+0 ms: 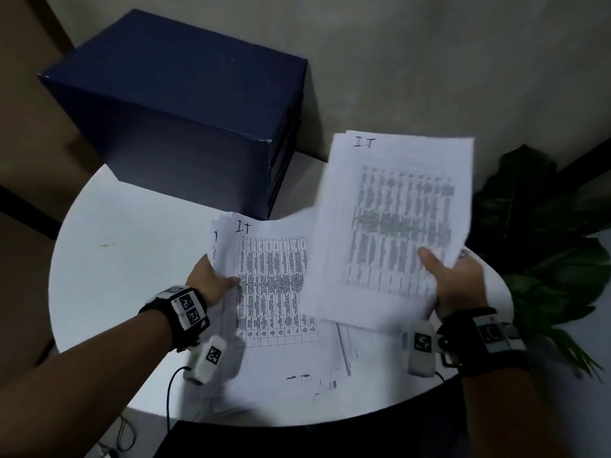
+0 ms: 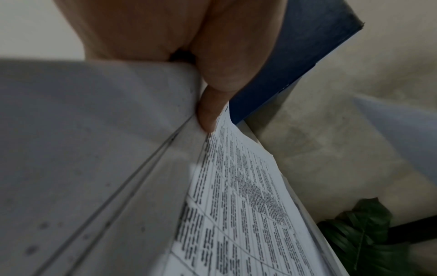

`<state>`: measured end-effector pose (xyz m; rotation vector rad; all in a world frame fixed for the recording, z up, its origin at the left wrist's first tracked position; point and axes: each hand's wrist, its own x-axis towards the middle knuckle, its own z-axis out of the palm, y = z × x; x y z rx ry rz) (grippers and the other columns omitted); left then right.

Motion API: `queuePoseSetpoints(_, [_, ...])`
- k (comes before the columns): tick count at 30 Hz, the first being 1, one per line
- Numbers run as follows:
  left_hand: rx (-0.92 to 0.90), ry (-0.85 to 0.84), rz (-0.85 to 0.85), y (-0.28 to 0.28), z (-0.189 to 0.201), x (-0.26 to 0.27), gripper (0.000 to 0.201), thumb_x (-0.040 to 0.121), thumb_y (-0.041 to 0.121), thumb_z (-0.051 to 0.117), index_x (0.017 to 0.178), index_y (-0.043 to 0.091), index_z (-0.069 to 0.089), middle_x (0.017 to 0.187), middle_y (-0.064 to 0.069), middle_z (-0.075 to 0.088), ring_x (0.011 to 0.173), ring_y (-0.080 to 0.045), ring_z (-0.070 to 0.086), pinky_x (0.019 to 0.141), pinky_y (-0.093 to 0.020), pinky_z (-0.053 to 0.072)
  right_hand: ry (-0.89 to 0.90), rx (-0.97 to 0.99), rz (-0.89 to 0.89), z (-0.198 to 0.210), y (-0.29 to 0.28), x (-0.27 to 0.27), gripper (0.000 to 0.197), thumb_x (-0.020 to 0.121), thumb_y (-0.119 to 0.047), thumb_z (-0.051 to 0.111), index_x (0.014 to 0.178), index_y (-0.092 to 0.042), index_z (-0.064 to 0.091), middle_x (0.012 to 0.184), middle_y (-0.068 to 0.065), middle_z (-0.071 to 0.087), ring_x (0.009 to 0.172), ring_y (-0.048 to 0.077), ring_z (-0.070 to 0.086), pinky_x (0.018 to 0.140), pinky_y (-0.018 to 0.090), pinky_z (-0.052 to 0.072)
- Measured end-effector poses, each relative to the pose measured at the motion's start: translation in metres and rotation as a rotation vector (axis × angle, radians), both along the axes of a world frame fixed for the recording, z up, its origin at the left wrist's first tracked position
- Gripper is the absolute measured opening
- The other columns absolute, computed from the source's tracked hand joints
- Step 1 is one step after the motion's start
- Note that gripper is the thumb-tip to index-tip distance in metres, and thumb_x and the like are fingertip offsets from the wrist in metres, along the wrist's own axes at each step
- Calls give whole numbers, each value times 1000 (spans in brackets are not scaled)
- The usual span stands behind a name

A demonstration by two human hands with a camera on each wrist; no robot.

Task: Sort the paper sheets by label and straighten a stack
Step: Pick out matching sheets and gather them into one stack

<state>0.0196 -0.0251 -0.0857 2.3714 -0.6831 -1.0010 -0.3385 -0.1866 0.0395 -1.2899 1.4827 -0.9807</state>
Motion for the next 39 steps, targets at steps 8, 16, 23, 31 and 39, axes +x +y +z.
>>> queuePoseSetpoints(8, [-173,514,438,0,-40,26,128,50,105,40,139,15,56,142,-12,58,130,-34,56,113,-52,40,384,283,227,-91,56,78,45,81,-47,71,110,-13,64,99,-2,68,97,21,67,74,20,49])
queuePoseSetpoints(16, [76,-20,61,-6,7,-16,66,79,24,80,128,4,40,100,-11,57,97,-31,59,77,-37,43,991,384,247,-106,-57,0,108,74,-54,75,152,-10,15,153,16,29,140,38,26,114,50,27])
queuePoseSetpoints(23, [37,-125,20,3,-4,-1,54,77,20,83,112,2,47,85,-7,55,87,-28,57,71,-35,40,849,458,267,-105,-47,31,83,78,-43,77,140,-4,37,136,18,52,119,35,55,93,36,46])
queuePoseSetpoints(31, [28,-103,-8,12,-12,21,54,74,20,86,108,1,48,80,-9,56,86,-32,61,71,-35,41,661,211,81,-26,-21,40,57,84,-23,74,130,2,53,130,22,59,117,38,58,94,40,47])
queuePoseSetpoints(39, [25,-2,-77,-10,-2,-5,56,58,20,83,100,-3,55,82,-12,59,87,-33,64,62,-34,44,192,-94,-96,47,14,25,38,78,-10,78,114,-4,67,106,1,67,95,18,66,77,17,53])
